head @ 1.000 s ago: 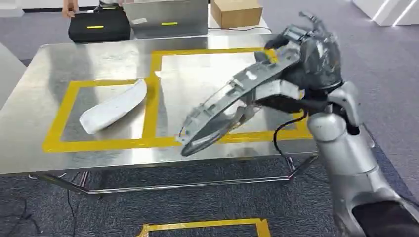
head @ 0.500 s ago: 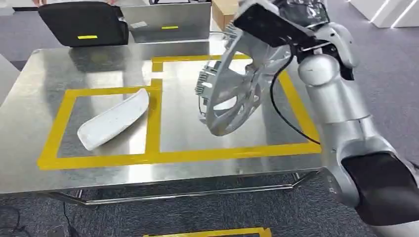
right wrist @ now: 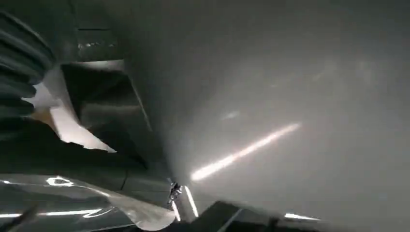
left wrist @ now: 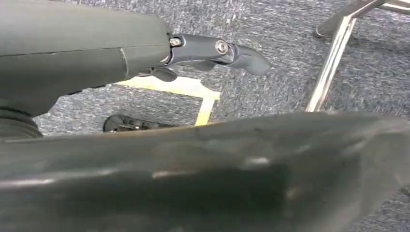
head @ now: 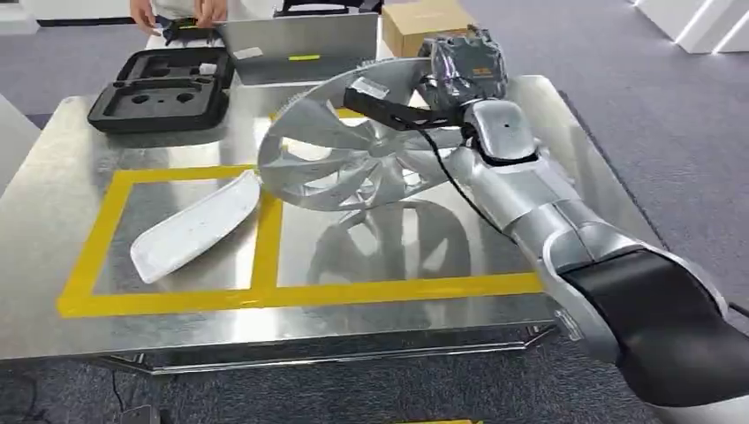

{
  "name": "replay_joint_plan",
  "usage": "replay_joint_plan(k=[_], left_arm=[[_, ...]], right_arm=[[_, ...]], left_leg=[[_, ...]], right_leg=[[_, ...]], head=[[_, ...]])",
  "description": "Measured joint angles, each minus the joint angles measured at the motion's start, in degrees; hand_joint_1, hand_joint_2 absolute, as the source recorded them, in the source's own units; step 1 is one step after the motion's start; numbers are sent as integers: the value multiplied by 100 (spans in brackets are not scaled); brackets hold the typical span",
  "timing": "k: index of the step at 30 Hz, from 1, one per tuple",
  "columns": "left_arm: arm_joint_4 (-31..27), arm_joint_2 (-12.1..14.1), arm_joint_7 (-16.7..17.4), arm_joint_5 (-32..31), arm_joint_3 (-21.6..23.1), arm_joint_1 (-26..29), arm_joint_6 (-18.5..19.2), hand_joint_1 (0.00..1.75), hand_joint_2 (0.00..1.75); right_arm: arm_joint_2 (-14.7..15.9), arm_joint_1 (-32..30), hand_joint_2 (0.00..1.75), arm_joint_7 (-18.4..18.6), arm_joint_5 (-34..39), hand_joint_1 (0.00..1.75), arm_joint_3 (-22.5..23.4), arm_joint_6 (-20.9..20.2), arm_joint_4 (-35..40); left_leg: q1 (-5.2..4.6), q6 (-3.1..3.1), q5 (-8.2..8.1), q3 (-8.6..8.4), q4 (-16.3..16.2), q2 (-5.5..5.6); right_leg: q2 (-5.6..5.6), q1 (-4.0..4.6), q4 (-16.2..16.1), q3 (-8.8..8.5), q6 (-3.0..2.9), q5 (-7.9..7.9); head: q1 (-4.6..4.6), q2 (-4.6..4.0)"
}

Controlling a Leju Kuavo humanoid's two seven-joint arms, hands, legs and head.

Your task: Take the parts from the cabinet and place them on the table.

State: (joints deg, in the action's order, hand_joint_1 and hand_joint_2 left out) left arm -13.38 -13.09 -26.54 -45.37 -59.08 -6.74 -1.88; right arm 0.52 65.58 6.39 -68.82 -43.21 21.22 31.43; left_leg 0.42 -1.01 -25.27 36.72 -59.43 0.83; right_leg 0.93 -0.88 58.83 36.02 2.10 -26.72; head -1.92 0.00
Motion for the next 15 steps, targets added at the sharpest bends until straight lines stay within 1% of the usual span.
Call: replay_joint_plan(k=[2, 3, 5, 6, 8, 9, 10, 11, 12, 13, 14, 15], left_arm=[[0, 17, -70, 88, 0, -1, -2, 0, 0], [2, 26, -98, 118, -2, 0, -4, 0, 0], [2, 31, -111, 131, -4, 10, -33, 0, 0], [2, 31, -109, 135, -4, 15, -54, 0, 0], [2, 35, -105, 170, -7, 29, -57, 0, 0], [2, 37, -105, 186, -9, 35, -57, 0, 0], [2, 39, -105, 216, -11, 39, -55, 0, 0], [2, 39, -105, 227, -13, 40, -52, 0, 0], [2, 42, -105, 232, -15, 40, -52, 0, 0], [2, 44, -105, 234, -18, 41, -50, 0, 0], [2, 46, -105, 236, -17, 39, -48, 0, 0], [0, 46, -107, 238, -18, 29, -46, 0, 0]], right_arm=[[31, 57, 175, 190, -525, 175, -162, -22, -170], [61, 86, 175, 247, -664, 175, -236, -37, -249], [144, 137, 175, 284, -620, 175, -293, -188, -393], [198, 171, 175, 271, -542, 175, -280, -407, -458], [293, 293, 175, 181, -469, 175, -238, -1058, -576], [343, 346, 175, 125, -447, 175, -223, -1362, -620], [391, 375, 175, 45, -419, 175, -203, -1588, -655], [435, 393, 175, -34, -384, 175, -179, -1745, -684], [492, 395, 175, -92, -360, 175, -148, -1839, -715], [527, 387, 175, -158, -342, 175, -122, -1911, -734], [551, 380, 175, -226, -338, 175, -87, -1961, -762], [560, 400, 175, -285, -353, 175, -70, -2029, -773]], left_leg=[[0, 15, -27, -73, 30, -27], [1, 19, -36, -110, 39, -29], [12, 68, -67, -176, 53, -30], [17, 78, -74, -203, 55, -29], [21, 114, -93, -255, 61, -28], [21, 132, -107, -284, 62, -27], [22, 133, -132, -323, 65, -28], [21, 124, -197, -371, 66, -28], [20, 145, -222, -411, 67, -28], [18, 134, -235, -449, 67, -32], [14, 127, -243, -483, 66, -53], [11, 116, -234, -497, 63, -74]], right_leg=[[22, 5, -3, -47, -37, -25], [22, 11, -4, -83, -57, -38], [15, 23, -6, -144, -75, -67], [8, 32, -6, -172, -87, -83], [2, 35, -7, -227, -90, -107], [2, 36, -9, -225, -92, -120], [3, 37, -13, -243, -97, -142], [4, 36, -15, -293, -88, -182], [9, 36, -18, -336, -89, -222], [17, 35, -21, -375, -106, -227], [40, 31, -28, -403, -86, -183], [65, 25, -29, -415, -75, -190]], head=[[7, 0], [2, 0], [7, 0], [2, 0], [0, 0], [0, 0], [-2, 0], [-2, 0], [-2, 0], [-4, 0], [0, 0], [-7, 0]])
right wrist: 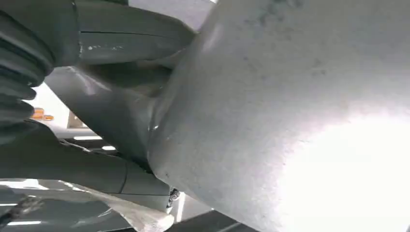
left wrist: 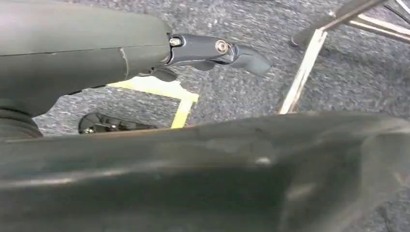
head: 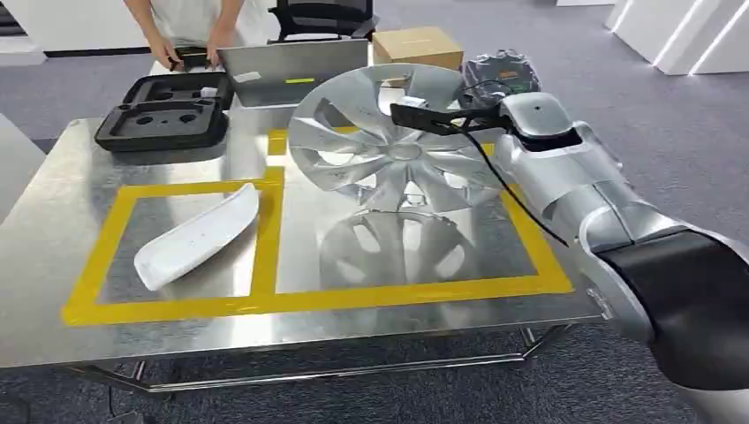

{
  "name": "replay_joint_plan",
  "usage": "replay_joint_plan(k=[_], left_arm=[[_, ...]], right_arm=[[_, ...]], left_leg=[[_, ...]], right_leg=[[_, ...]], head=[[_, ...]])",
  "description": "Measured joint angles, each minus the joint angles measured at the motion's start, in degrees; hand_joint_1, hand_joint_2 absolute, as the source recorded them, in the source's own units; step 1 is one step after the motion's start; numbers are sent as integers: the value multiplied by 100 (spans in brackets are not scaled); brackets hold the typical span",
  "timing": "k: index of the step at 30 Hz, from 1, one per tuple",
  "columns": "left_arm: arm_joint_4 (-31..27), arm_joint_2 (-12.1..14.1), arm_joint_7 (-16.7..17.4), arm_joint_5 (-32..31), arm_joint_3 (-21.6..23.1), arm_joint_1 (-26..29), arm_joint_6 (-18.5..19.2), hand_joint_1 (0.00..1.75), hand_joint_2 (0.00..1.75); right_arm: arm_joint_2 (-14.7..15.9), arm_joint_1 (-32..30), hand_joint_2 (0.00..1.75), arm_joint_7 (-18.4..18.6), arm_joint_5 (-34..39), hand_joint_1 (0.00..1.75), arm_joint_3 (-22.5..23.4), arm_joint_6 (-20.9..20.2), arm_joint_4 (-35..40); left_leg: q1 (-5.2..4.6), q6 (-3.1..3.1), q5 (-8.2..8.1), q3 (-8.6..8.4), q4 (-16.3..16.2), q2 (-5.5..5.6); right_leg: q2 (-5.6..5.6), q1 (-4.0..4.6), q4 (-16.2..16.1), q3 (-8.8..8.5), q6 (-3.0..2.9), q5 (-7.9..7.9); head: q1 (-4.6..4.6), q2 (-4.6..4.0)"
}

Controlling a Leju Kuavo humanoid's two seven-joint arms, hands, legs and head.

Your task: Take the parts from the cabinet and place them on the table.

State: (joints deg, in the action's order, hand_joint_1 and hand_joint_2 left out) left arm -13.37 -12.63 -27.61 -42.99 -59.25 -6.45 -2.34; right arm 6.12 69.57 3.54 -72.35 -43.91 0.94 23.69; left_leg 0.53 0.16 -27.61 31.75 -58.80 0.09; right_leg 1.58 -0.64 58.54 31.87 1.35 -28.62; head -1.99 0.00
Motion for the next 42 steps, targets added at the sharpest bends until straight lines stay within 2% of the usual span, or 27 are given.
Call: replay_joint_plan(k=[4, 12, 14, 18, 21, 25, 33, 38, 40, 42], left_arm=[[2, -15, 0, 2, 0, -98, 22, 0, 0], [2, -20, -22, 39, 2, -180, 39, 0, 0], [2, -15, -30, 59, 0, -179, 48, 0, 0], [2, -11, -39, 171, 0, -178, 31, 0, 0], [2, -11, -37, 175, -2, -176, -24, 0, 0], [2, -9, -37, 192, -2, -172, -24, 0, 0], [2, 9, -120, 251, 0, -149, 24, 0, 0], [2, 13, -138, 232, 9, -144, 13, 0, 0], [2, 13, -144, 223, 15, -145, 2, 0, 0], [2, 13, -164, 219, 20, -140, -20, 0, 0]], right_arm=[[2, 106, 175, -173, 29, 175, 33, -269, -4], [-94, 57, 175, -415, 426, 175, 181, -200, 120], [-112, -49, 175, -426, 328, 175, 197, 271, 230], [-120, -583, 175, -476, 350, 175, 295, 1786, 760], [-120, -1015, 175, -611, 430, 175, 476, 2456, 1216], [-120, -1471, 175, -736, 511, 175, 760, 2665, 1807], [-120, -1984, 175, -835, 737, 175, 1217, 2693, 2523], [-120, -2326, 175, -1005, 1006, 175, 1530, 3249, 2866], [-142, -2595, 175, -1209, 861, 175, 1740, 3658, 3198], [-339, -2984, 175, -1868, 632, 175, 2226, 3734, 3775]], left_leg=[[-5, 3, 28, -2, -13, -28], [-7, -6, 21, 5, -19, -27], [-6, -6, 22, 8, -19, -25], [-7, -18, 40, 41, -20, -18], [-7, -17, 47, 68, -21, -3], [-7, -17, 47, 89, -21, -1], [-7, -18, 46, 124, -21, 0], [-7, -18, 48, 147, -22, 8], [-7, -19, 49, 157, -25, 19], [-7, -19, 49, 167, -25, 32]], right_leg=[[34, -3, 0, -62, 15, 24], [31, -5, 0, -65, 21, 15], [24, -3, 0, -60, 22, 15], [7, -4, 0, -26, 27, 24], [-3, -4, 0, -3, 27, 26], [-4, -4, 0, 16, 27, 24], [-7, -5, 0, 52, 27, 24], [-18, -5, 0, 72, 27, 24], [-35, -5, 0, 74, 27, 23], [-45, -4, 0, 82, 29, 19]], head=[[7, 0], [7, 0], [2, 0], [2, 0], [4, 0], [4, 0], [7, 0], [7, 0], [4, 0], [4, 0]])
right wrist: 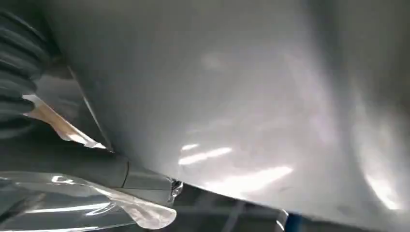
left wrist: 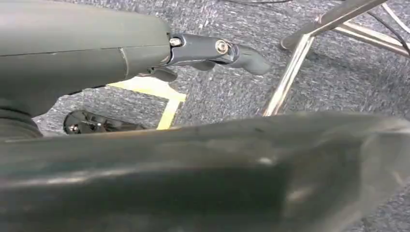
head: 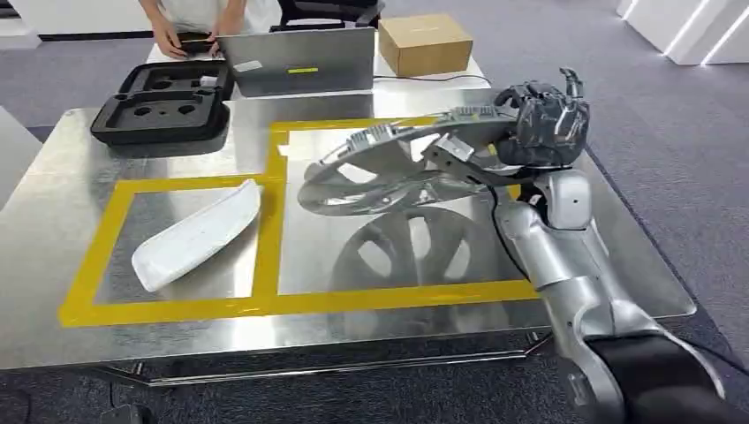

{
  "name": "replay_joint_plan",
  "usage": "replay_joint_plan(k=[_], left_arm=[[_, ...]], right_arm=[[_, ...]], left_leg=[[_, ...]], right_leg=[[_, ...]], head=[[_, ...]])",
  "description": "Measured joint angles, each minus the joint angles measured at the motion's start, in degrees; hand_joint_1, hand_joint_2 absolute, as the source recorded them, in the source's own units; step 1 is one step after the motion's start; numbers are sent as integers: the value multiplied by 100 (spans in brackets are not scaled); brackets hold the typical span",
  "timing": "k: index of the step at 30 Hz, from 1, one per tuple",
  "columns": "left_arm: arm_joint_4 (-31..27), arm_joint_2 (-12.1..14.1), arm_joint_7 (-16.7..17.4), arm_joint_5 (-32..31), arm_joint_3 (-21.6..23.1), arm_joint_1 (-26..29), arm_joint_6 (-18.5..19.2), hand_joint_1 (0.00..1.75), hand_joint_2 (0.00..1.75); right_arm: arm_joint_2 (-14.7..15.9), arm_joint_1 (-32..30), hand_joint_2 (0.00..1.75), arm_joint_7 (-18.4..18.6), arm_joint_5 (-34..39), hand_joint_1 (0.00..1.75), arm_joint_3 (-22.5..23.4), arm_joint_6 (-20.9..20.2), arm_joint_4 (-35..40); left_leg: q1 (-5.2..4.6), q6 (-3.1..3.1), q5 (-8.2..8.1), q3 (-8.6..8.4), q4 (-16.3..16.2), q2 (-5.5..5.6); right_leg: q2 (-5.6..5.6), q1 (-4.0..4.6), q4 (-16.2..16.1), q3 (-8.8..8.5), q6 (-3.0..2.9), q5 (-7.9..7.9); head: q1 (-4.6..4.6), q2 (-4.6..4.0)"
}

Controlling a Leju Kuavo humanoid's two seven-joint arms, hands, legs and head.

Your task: Take the parts from the cabinet and place them on the table.

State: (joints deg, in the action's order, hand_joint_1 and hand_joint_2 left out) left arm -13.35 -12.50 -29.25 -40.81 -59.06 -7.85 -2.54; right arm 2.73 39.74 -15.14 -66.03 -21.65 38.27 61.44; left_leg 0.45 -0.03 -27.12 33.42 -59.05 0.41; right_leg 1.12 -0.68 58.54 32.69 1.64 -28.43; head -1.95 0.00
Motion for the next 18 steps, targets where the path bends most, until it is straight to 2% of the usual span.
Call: replay_joint_plan(k=[3, 5, 7, 10, 15, 18], left_arm=[[0, -2, -44, 50, 0, 0, -22, 0, 0], [0, -2, -89, 100, -2, 10, -15, 0, 0], [0, 0, -139, 153, -2, 31, -4, 0, 0], [0, 7, -181, 234, -7, 78, -13, 0, 0], [0, 24, -243, 321, -26, 164, -55, 0, 0], [0, 35, -299, 380, -68, 230, -28, 0, 0]], right_arm=[[-632, -624, 175, -1456, 256, 175, 1100, 4, 862], [-1104, -1022, 175, -2055, 438, 175, 1710, 4, 1389], [-1448, -1414, 175, -2108, 590, 175, 2064, 4, 1763], [-1716, -1917, 175, -2174, 684, 175, 2296, 2, 2079], [-1748, -2309, 175, -2298, 671, 175, 2574, -2, 1934], [-1713, -2511, 175, -2022, 576, 175, 2637, -2, 1553]], left_leg=[[1, 0, -1, 16, -1, 7], [2, 0, -1, 20, 0, 15], [2, 1, -6, 23, 2, 16], [2, 2, -10, 22, 5, 15], [-1, 2, -10, 25, 5, 14], [-1, 1, -10, 23, 5, 14]], right_leg=[[-9, 0, 0, 13, 0, -9], [-22, 1, 0, 17, -4, -17], [-22, 1, 0, 17, -11, -25], [-17, 2, 0, 19, -14, -28], [-17, -1, 0, 20, -13, -27], [-17, -1, -1, 17, -13, -26]], head=[[0, 0], [4, 0], [2, 0], [-2, 0], [5, 0], [2, 0]])
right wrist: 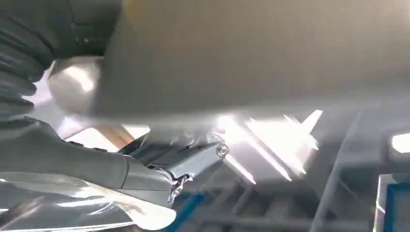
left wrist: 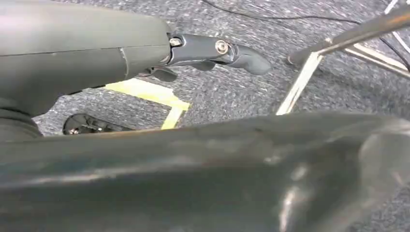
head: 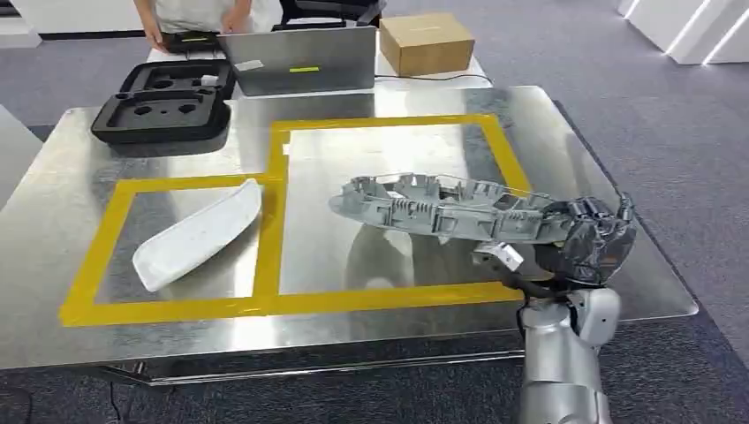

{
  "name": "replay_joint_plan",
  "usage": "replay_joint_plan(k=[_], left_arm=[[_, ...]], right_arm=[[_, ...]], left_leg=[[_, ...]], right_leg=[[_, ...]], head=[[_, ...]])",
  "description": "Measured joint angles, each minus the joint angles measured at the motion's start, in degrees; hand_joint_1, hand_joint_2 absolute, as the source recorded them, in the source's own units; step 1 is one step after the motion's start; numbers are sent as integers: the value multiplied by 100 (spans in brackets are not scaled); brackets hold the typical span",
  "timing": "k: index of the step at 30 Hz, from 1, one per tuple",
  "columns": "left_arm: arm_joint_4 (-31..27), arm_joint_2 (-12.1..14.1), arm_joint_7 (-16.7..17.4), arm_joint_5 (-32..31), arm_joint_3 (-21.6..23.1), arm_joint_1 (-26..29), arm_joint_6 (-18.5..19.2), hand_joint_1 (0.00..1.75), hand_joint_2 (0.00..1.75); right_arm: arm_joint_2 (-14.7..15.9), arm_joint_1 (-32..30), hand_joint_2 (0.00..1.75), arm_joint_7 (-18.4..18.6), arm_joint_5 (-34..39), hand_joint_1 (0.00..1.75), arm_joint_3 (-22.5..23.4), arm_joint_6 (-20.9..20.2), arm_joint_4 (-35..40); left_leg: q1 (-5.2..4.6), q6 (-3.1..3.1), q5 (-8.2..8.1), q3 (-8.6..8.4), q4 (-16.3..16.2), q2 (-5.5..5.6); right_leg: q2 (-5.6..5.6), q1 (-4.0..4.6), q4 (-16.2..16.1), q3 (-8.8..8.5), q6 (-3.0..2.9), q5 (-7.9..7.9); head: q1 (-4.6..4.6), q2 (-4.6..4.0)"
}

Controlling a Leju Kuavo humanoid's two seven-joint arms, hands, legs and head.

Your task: Take the parts from the cabinet and place them on the table.

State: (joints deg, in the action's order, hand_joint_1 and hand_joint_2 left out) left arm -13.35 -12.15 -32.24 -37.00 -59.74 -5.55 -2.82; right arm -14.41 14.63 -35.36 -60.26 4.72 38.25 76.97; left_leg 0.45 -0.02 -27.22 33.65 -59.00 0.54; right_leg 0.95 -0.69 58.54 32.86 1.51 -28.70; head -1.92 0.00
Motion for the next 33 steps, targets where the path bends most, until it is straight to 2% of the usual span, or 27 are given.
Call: replay_joint_plan(k=[4, 5, 7, 11, 13, 18, 25, 33], left_arm=[[0, 11, -48, 57, -44, 56, 24, 0, 0], [-2, 18, -48, 57, -46, 64, 26, 0, 0], [-2, 28, -35, 44, -48, 54, 41, 0, 0], [0, 31, 35, -4, -48, 7, 39, 0, 0], [-2, 31, 44, -11, -48, -4, 39, 0, 0], [0, 17, 52, -11, -48, -79, 44, 0, 0], [0, -15, 87, 11, -48, -112, 44, 0, 0], [-2, -17, 146, -22, -41, -104, 46, 0, 0]], right_arm=[[156, -295, 175, 743, 129, 175, -329, -77, -794], [225, -342, 175, 1047, 218, 175, -560, -156, -1066], [397, -388, 175, 1333, 370, 175, -1007, -446, -1484], [812, -273, 175, 1409, 625, 175, -1817, -562, -2153], [983, -172, 175, 1486, 612, 175, -2090, -606, -2363], [1286, 5, 175, 1590, 538, 175, -2599, -667, -2675], [1445, 278, 175, 1673, 450, 175, -3006, -907, -2885], [1533, 495, 175, 1967, 205, 175, -3489, -918, -3031]], left_leg=[[1, 0, 1, -1, 0, 3], [3, 0, 1, -1, 0, 2], [3, 0, 1, -5, 0, -2], [8, 4, -3, -21, 0, -9], [9, 20, -18, -39, 0, -32], [9, 17, -35, -77, 0, -54], [9, 16, -33, -105, 0, -72], [9, 12, -27, -115, 0, -71]], right_leg=[[-9, 1, 0, -5, 0, 0], [-6, 2, 0, -3, 0, 0], [7, 2, 0, 0, -1, 0], [16, 6, -1, -11, -1, 0], [52, 6, -1, -18, -1, 0], [76, 6, -5, -55, -2, 0], [89, 6, -5, -79, -3, 7], [88, 7, -5, -82, -1, 9]], head=[[-5, 0], [-5, 0], [0, 0], [-7, 0], [-2, 0], [-2, 0], [-2, 0], [-2, 0]])
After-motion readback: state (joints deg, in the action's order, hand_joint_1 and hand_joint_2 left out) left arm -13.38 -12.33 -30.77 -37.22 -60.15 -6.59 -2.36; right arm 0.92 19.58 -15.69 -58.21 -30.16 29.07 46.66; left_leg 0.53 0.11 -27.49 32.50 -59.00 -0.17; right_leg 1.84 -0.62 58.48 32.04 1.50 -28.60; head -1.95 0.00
